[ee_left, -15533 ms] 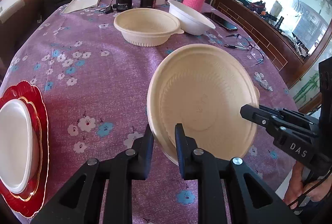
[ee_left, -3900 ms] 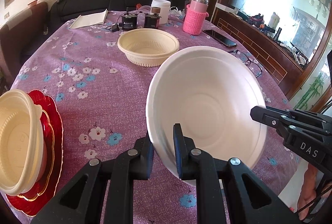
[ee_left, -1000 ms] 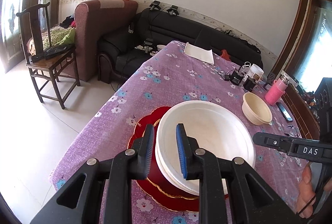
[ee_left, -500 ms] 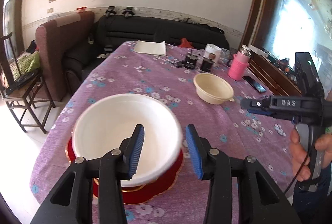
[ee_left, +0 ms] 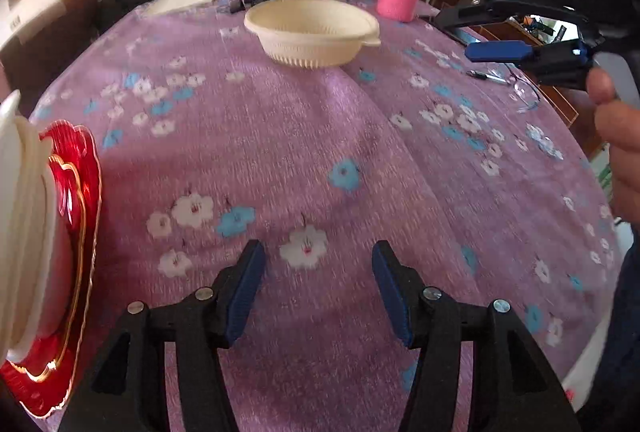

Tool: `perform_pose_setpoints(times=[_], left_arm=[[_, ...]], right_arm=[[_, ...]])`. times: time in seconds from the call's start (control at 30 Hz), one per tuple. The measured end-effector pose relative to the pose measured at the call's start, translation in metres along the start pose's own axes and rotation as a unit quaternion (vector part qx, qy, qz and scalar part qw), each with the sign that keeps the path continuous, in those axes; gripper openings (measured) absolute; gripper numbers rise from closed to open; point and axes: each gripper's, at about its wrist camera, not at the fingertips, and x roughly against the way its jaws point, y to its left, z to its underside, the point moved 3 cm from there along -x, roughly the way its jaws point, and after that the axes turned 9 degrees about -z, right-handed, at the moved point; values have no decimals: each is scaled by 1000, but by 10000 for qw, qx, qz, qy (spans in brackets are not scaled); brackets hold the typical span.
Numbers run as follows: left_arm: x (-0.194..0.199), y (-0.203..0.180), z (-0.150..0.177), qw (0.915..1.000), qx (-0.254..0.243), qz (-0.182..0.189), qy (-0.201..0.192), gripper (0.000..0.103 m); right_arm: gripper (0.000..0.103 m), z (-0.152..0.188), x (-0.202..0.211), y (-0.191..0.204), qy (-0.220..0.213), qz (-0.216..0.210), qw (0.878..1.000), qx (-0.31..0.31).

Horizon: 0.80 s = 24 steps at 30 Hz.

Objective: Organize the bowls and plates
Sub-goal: 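Move the right gripper to the remaining beige bowl and grip its rim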

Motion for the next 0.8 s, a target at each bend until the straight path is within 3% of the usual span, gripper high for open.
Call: perform_pose_setpoints(times=[0.13, 0.47, 0.57, 0.8], left_arm=[[0, -2, 2, 9999, -87, -96, -106, 57], [-2, 1, -1, 9999, -12, 105, -130, 60], [-2, 1, -1, 9998, 4, 134, -133, 60], [-3, 2, -1, 9998, 22, 160, -136, 61]], right_arm=[[41, -20, -19, -1, 10, 31, 10000, -65], [41, -49, -88, -7, 296, 64, 9976, -627], [21, -48, -102, -8, 434, -2, 9963, -739], [12, -38, -89, -10, 652, 53, 9965, -513]])
